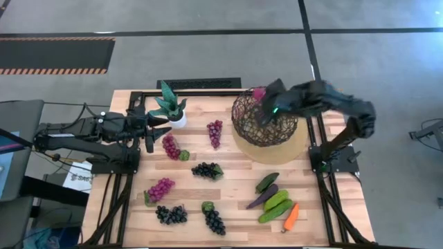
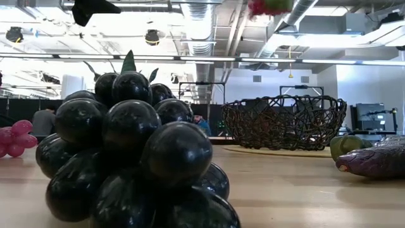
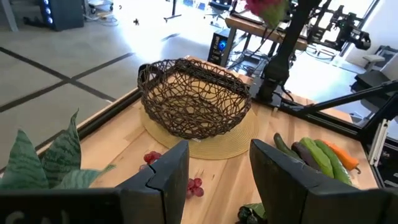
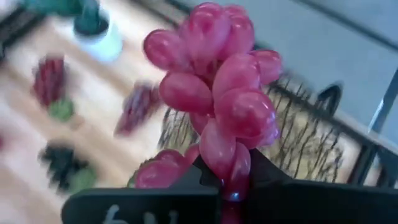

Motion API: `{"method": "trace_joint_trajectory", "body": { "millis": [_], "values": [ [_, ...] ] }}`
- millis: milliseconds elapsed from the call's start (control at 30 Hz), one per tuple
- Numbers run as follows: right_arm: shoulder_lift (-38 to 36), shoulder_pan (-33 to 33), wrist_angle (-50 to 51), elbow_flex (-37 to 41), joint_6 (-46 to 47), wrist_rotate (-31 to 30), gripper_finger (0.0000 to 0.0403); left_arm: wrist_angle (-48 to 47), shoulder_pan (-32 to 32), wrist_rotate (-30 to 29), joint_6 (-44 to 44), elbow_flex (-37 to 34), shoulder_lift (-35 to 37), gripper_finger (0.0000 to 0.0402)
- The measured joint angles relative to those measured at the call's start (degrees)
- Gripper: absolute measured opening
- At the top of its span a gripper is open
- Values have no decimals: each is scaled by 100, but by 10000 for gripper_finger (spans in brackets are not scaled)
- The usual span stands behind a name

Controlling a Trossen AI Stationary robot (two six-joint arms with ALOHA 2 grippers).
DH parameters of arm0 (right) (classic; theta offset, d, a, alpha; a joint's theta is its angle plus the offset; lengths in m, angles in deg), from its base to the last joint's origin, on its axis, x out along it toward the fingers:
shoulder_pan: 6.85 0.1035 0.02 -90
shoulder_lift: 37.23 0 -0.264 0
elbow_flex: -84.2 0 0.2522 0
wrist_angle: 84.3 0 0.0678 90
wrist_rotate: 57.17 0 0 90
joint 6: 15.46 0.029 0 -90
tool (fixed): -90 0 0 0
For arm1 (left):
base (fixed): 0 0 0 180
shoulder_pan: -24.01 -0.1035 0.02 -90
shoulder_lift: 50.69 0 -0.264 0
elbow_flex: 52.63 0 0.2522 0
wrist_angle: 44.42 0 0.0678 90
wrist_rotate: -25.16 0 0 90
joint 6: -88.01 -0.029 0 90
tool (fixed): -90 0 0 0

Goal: Build produce basket
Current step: Put the purple grapes into the black wire basket

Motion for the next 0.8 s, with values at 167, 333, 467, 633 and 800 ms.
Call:
{"method": "trace_joint_trajectory", "body": {
  "millis": [167,333,467,633,800],
  "values": [
    [-864,-384,42,630,9,-155,16,-44,-1,-49,99,0,-3,155],
    [-1654,-667,27,1588,289,-146,16,-41,-2,-165,129,0,-15,155],
    [-2124,-783,-15,2486,652,-55,16,-47,-2,-329,216,0,-11,155],
    [-2521,-790,-803,3697,781,334,16,-51,-2,-340,335,0,-11,155],
    [-2732,-971,-2276,4906,550,994,16,-62,-2,-340,348,0,-13,155]
  ]
}}
